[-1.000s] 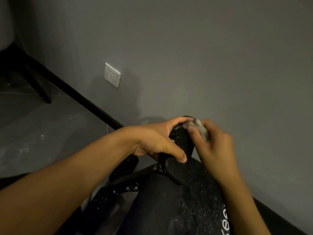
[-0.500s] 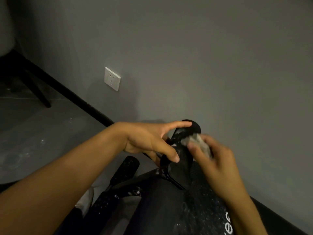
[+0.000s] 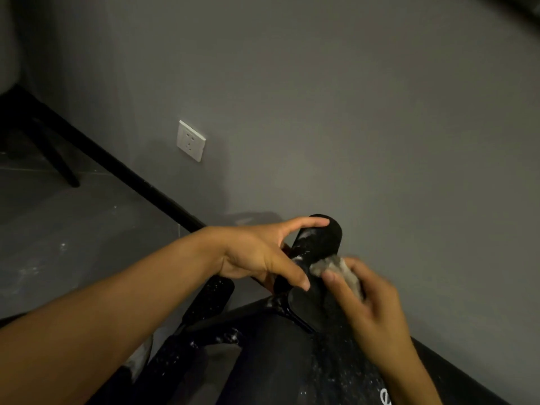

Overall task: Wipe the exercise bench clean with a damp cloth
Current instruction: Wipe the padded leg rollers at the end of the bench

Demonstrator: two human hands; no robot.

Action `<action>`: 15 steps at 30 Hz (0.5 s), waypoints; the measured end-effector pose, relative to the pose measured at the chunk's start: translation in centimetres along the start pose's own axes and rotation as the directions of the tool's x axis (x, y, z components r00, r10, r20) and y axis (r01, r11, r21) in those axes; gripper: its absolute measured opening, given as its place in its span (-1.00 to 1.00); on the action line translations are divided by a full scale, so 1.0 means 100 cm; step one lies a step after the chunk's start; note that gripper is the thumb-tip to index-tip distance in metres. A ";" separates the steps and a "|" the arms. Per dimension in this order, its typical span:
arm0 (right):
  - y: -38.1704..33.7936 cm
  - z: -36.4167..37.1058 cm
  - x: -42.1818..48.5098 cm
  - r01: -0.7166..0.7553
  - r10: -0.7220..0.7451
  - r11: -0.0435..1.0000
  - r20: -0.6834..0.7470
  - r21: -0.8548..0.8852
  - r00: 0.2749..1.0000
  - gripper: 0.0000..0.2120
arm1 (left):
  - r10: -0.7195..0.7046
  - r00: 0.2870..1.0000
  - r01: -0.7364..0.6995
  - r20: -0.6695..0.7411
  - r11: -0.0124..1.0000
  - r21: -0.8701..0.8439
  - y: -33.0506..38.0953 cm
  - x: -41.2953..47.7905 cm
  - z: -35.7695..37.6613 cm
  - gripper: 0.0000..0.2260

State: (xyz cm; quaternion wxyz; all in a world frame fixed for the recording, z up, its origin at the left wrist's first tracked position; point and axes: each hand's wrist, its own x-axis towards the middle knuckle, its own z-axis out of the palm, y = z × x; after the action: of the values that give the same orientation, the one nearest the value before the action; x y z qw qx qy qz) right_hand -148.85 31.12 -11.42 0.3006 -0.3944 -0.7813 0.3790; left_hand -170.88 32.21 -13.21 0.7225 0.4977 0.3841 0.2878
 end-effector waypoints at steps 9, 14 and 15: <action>0.013 -0.010 0.039 -0.046 0.013 0.980 -0.169 -0.193 0.986 -0.91 | 0.035 0.995 -0.024 -0.090 0.992 0.120 0.004 0.007 0.010 -0.14; -0.010 -0.001 0.006 0.036 -0.031 0.996 0.060 -0.087 0.998 -0.91 | -0.024 0.999 0.019 0.031 0.987 0.161 0.008 0.000 -0.002 -0.14; -0.011 -0.002 -0.001 0.039 -0.032 0.996 0.092 -0.075 0.995 -0.91 | -0.037 0.998 0.028 0.054 0.986 0.163 0.008 0.000 -0.006 -0.15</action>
State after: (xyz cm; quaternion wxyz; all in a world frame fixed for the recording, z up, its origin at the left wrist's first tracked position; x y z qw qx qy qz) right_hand -149.06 30.62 -10.38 0.2562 -0.3740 -0.8152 0.3606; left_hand -171.44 32.77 -12.53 0.6950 0.5562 0.3937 0.2295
